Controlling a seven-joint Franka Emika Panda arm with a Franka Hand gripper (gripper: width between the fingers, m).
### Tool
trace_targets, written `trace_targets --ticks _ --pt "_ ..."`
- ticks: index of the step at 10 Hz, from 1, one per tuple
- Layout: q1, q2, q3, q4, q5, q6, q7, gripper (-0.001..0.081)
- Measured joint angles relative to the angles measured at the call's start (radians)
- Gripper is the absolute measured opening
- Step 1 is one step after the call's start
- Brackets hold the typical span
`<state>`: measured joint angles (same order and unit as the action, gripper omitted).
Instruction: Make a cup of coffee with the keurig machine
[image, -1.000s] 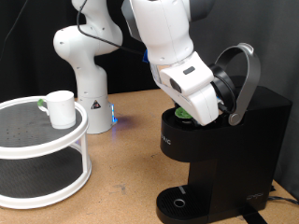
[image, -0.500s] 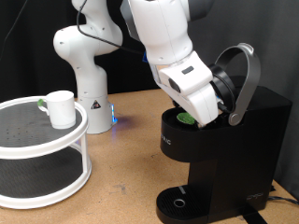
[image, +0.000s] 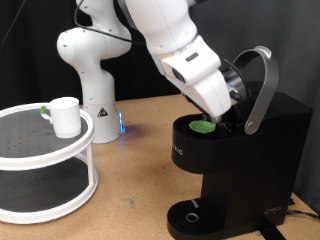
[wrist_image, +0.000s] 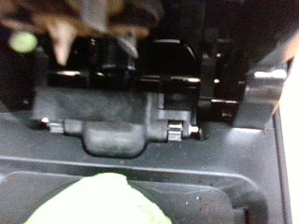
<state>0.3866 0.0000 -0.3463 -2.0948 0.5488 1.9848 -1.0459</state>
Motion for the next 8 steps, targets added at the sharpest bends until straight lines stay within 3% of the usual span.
trace_targets --ticks 8 --pt "-0.028 -0.055 -0.034 0.007 0.017 -0.025 -0.036 0.0805"
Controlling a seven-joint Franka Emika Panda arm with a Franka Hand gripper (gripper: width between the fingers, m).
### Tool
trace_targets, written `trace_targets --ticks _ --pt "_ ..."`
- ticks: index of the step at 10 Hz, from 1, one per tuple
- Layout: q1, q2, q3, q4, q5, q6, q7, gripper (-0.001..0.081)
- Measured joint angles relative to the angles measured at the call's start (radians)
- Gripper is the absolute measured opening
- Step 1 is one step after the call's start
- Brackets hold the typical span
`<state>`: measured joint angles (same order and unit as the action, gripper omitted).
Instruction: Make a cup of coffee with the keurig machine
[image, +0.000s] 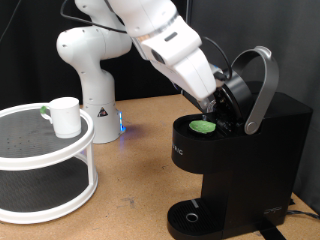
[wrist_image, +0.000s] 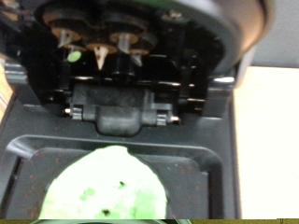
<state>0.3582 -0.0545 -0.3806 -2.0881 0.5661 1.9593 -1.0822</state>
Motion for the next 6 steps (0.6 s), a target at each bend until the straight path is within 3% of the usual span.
trace_targets --ticks 6 --pt "-0.033 -0.066 -0.053 0.079 0.002 -0.165 0.000 0.0805"
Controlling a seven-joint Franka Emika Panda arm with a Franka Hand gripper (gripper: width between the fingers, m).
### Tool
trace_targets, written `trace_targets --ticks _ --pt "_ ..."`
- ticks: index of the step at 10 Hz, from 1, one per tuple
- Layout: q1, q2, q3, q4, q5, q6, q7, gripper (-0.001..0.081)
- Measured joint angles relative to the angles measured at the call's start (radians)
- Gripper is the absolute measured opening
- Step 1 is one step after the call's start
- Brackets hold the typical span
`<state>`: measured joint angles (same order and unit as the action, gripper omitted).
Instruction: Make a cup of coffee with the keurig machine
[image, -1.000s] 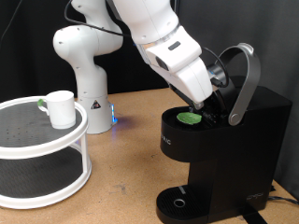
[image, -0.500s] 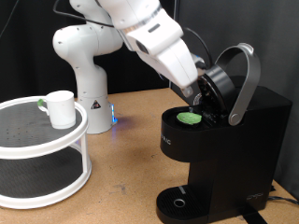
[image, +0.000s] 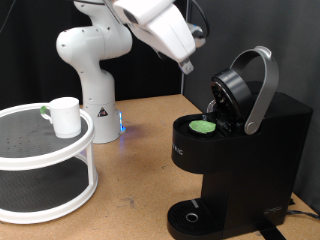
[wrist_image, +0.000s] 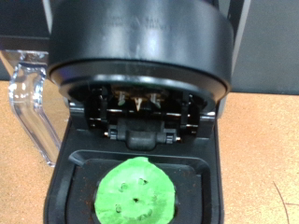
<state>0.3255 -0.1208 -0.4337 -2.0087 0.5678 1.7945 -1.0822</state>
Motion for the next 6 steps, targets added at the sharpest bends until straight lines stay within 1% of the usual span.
trace_targets --ticks 3,5,6 --pt "-0.010 -0.008 -0.016 0.039 0.000 -0.059 0.002 0.0805" --pt "-0.009 -0.007 -0.014 0.034 0.004 -0.054 0.002 0.0805" --pt "-0.007 -0.007 -0.011 0.033 0.027 -0.052 0.002 0.0805"
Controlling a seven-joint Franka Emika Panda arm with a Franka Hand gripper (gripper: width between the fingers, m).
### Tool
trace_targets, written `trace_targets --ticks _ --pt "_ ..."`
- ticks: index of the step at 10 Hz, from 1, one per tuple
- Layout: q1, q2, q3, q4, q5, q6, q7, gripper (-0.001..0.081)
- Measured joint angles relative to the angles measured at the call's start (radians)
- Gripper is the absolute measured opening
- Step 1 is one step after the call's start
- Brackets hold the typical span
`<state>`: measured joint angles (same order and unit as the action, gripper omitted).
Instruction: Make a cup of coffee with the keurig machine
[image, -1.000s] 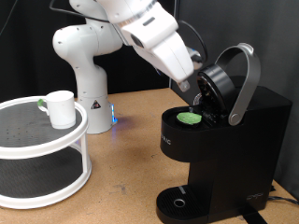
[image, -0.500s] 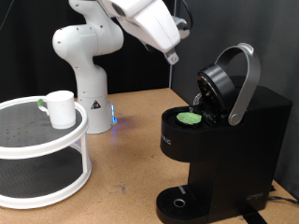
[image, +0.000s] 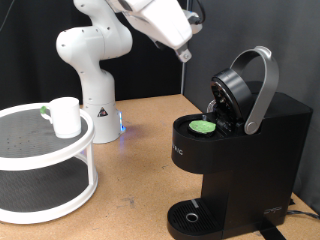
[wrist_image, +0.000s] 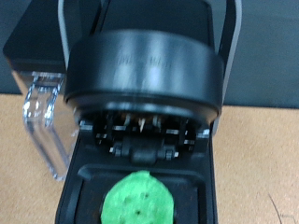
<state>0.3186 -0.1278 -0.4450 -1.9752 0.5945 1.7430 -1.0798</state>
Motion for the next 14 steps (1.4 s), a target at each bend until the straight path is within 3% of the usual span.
trace_targets --ticks 5,9,14 --pt "0.037 0.015 0.077 0.015 0.022 0.028 0.063 0.0805" --pt "0.039 0.031 0.087 0.030 0.060 0.037 0.072 0.0805" --pt "0.067 0.028 0.154 0.061 0.087 0.127 0.131 0.0805"
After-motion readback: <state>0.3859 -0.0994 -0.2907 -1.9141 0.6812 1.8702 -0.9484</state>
